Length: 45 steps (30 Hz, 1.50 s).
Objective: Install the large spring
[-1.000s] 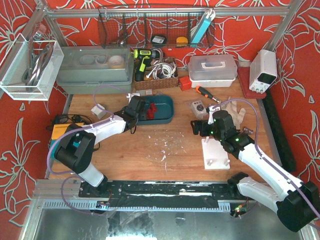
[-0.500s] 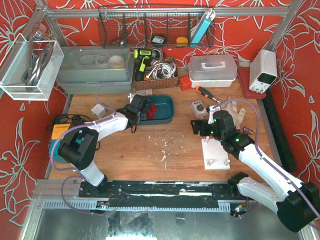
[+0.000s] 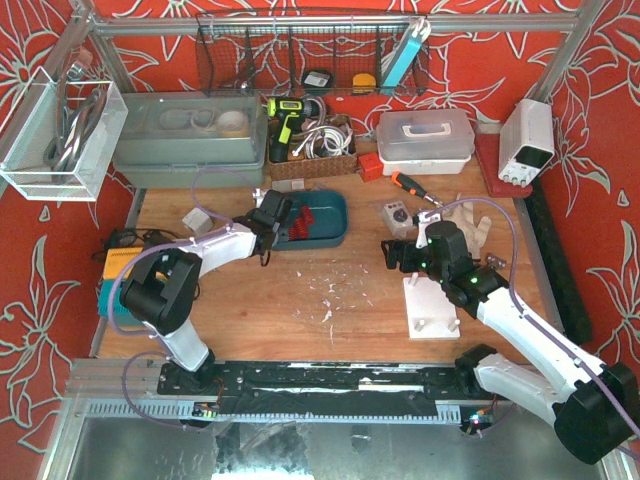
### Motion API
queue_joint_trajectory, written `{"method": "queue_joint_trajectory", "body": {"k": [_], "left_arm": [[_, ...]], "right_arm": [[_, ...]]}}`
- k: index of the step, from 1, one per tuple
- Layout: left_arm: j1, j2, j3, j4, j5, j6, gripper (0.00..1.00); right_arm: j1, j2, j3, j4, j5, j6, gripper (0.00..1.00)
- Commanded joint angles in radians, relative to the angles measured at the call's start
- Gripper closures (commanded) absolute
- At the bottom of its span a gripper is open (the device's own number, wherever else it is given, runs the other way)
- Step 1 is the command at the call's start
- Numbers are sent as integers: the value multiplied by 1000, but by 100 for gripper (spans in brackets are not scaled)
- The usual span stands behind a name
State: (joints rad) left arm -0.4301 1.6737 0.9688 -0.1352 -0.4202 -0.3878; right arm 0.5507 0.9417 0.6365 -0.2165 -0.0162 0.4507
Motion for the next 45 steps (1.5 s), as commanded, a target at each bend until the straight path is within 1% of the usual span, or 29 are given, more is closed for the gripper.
{"method": "queue_joint_trajectory", "body": {"k": [1,9,20,28,32,39,42,45], "left_arm": [[5,35,4,4,9,-18,53],[5,75,18,25,42,-7,54],[11,122,33,41,38,20,54],[14,141,36,85,42,52,58],[14,145,41,104,42,64,63],[14,144,54,113,50,91,82],[12,113,50,124,75,113,89],[9,49,28,153,118,138,94]], "right_arm": [[9,-3,-12,7,17,-9,3],[8,-9,-11,5,22,-10,3],[9,-14,-12,2,31,-14,3],[9,-15,-11,-1,32,-17,3],[8,-17,-12,-3,34,-18,2],[8,-14,-14,2,29,-24,2],[9,-13,-19,9,22,-27,2],[8,-10,-22,18,24,-30,1]]}}
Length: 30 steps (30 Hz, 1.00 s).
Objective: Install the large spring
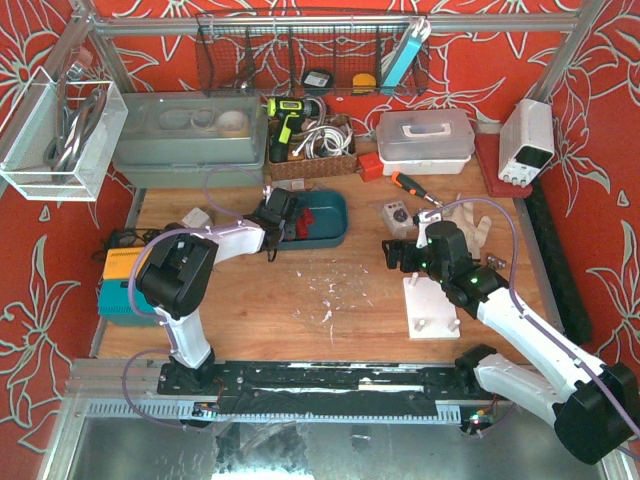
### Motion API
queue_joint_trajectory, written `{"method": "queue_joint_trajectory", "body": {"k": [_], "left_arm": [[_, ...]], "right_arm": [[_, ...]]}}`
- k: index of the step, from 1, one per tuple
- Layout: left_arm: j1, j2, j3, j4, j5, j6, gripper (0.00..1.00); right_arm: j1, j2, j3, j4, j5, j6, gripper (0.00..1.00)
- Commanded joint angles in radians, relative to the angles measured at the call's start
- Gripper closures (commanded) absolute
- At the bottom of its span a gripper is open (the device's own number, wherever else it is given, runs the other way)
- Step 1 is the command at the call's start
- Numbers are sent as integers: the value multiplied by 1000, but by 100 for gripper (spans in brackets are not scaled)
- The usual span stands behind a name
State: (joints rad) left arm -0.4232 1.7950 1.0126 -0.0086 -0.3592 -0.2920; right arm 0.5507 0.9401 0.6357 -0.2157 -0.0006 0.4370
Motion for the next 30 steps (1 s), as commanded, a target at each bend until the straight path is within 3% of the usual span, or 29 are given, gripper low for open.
{"method": "queue_joint_trajectory", "body": {"k": [1,7,11,14,16,18,22,26,30], "left_arm": [[0,-97,-26,41,75,56,95],[-43,-278,-105,149,124,96,98],[-95,-435,-202,278,154,88,98],[-156,-532,-264,366,172,136,99],[-180,-574,-286,392,219,156,98],[-202,-604,-290,380,253,160,99],[-260,-670,-377,508,263,161,100],[-300,-688,-458,722,281,186,100],[-346,-633,-453,813,280,284,99]], "right_arm": [[8,-6,-21,19,9,-18,1],[9,-1,-27,31,24,5,1],[8,-29,-32,49,30,158,3],[8,-55,-56,143,-68,299,7],[8,-50,-69,234,-170,292,11],[9,-31,-47,232,-177,299,15],[9,3,2,205,-165,518,18],[41,26,-92,477,-175,884,19],[94,25,-79,569,-102,984,22]]}}
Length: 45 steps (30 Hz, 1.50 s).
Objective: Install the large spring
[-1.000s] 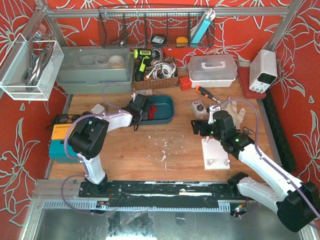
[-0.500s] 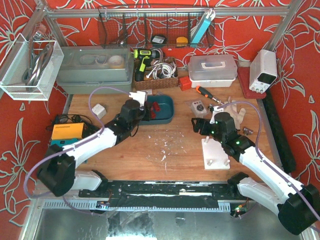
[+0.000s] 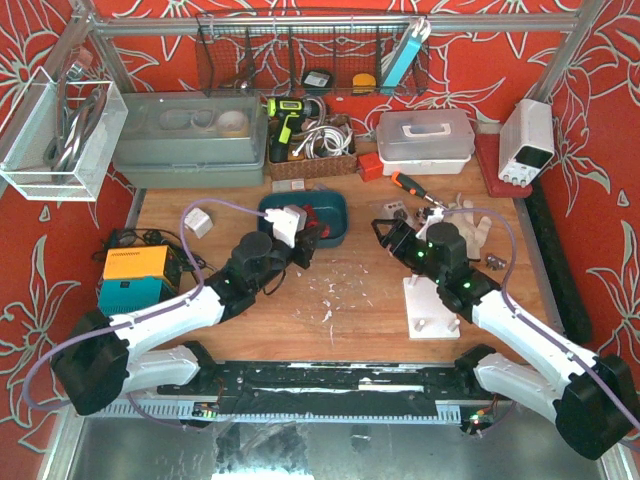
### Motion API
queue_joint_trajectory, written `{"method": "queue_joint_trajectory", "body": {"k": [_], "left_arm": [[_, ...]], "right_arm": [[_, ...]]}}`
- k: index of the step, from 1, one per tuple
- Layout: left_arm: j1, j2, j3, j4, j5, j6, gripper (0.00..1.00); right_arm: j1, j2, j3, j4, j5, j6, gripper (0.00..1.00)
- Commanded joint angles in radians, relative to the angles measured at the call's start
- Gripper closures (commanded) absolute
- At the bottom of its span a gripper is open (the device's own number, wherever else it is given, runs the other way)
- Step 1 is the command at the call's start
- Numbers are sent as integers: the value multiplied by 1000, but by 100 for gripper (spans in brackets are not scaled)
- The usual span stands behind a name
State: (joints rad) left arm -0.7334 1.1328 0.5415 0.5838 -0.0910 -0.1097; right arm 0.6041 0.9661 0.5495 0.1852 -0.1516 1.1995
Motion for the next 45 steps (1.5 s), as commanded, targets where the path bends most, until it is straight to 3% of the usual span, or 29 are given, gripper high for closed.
{"method": "queue_joint_trajectory", "body": {"k": [1,3,5,7,8,10,13,17,25,28,30,32,33,34,36,40,45], "left_arm": [[-43,46,28,227,15,123,100],[-53,74,45,230,22,161,100],[-59,96,72,209,18,190,100],[-61,103,112,134,-6,191,100],[-61,100,133,80,-30,177,100],[-61,87,175,-23,-66,155,100],[-53,58,219,-172,-100,98,100],[-42,36,254,-318,-84,31,100],[-31,-14,255,-398,29,-77,100],[-31,-35,241,-372,86,-121,100],[-31,-53,215,-319,124,-149,100],[-31,-77,168,-224,148,-167,100],[-31,-91,139,-164,152,-163,100],[-31,-107,113,-107,148,-148,100],[-31,-132,59,5,126,-86,100],[-31,-181,-80,314,114,106,100],[-31,-154,-113,469,180,260,100]], "right_arm": [[49,-2,28,156,62,222,22],[63,6,63,137,67,210,22],[71,24,119,100,40,86,22],[78,48,202,-21,9,-141,21],[79,57,238,-95,7,-362,20],[80,58,267,-215,59,-637,20],[81,18,140,-76,-16,-989,30],[89,-28,11,117,-67,-1172,32],[127,-1,-22,169,-217,-1419,31],[141,27,-61,307,-249,-1388,31],[142,47,-79,427,-258,-1282,32],[141,51,-38,405,-96,-1045,29],[134,50,17,293,-20,-854,25],[116,54,88,156,-8,-669,19],[107,82,167,12,-76,-489,15],[129,74,3,316,-48,-33,18],[148,98,94,268,-64,91,18]]}}
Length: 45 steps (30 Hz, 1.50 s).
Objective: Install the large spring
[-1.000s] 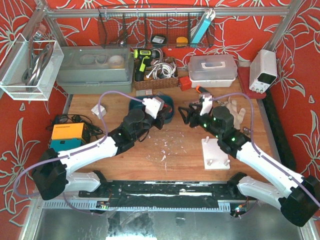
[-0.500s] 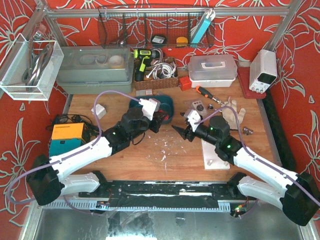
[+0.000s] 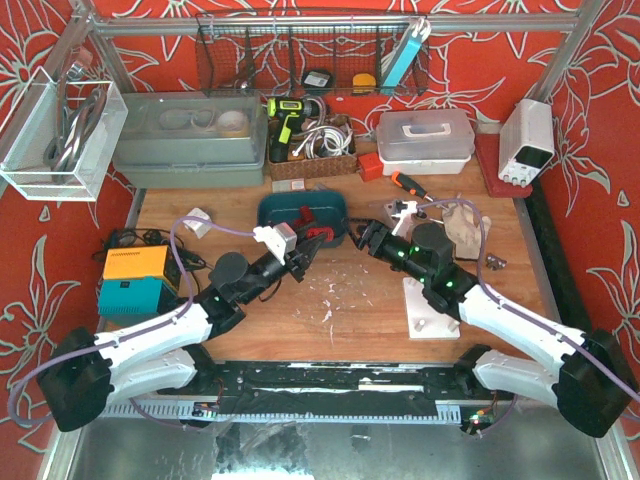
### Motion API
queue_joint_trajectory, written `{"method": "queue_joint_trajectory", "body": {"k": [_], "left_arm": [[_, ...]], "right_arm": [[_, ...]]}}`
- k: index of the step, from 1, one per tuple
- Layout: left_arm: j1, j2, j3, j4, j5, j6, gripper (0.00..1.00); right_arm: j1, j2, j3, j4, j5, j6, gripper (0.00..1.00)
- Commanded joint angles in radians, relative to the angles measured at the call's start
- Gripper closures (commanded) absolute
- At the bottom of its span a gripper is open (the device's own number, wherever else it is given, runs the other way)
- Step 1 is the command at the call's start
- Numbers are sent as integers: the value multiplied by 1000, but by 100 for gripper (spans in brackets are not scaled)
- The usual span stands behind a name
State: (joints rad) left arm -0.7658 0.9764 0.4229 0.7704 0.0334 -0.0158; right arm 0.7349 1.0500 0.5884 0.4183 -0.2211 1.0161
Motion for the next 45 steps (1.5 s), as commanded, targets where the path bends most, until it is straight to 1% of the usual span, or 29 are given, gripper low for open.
{"method": "queue_joint_trajectory", "body": {"k": [1,5,9,11,15,18,22,25,28,30,34,36,39,40,41,42,43,45], "left_arm": [[2,5,6,303,71,181,100],[2,58,-7,394,101,188,100],[1,102,-3,447,123,191,100],[1,123,-1,468,127,195,100],[1,147,-1,488,122,203,100],[2,165,-8,505,103,217,100],[2,182,-14,543,99,212,100],[2,197,-8,557,110,201,100],[1,204,-9,571,119,190,100],[2,203,-13,568,122,183,100],[1,192,-36,559,111,180,100],[2,186,-50,544,100,184,100],[2,181,-63,506,85,191,100],[2,182,-66,496,74,190,94],[2,181,-71,487,60,186,86],[2,177,-75,475,48,183,75],[2,170,-81,463,39,178,63],[1,143,-92,422,19,158,40]], "right_arm": [[22,24,64,48,-6,309,18],[64,70,29,214,9,493,21],[126,125,52,336,25,556,23],[158,145,60,384,45,565,25],[199,128,66,407,75,545,31],[212,84,49,420,115,534,31],[213,46,48,363,117,552,31],[221,79,34,455,101,596,33],[231,102,22,496,113,598,37],[236,105,10,516,145,587,43],[237,80,-17,551,209,550,62],[236,61,-30,563,237,515,75],[236,28,-33,564,258,460,100],[236,19,-32,554,260,437,100],[236,12,-32,545,265,417,100],[236,1,-36,537,273,380,100],[236,-12,-41,521,283,340,100],[236,-49,-47,435,317,229,100]]}}
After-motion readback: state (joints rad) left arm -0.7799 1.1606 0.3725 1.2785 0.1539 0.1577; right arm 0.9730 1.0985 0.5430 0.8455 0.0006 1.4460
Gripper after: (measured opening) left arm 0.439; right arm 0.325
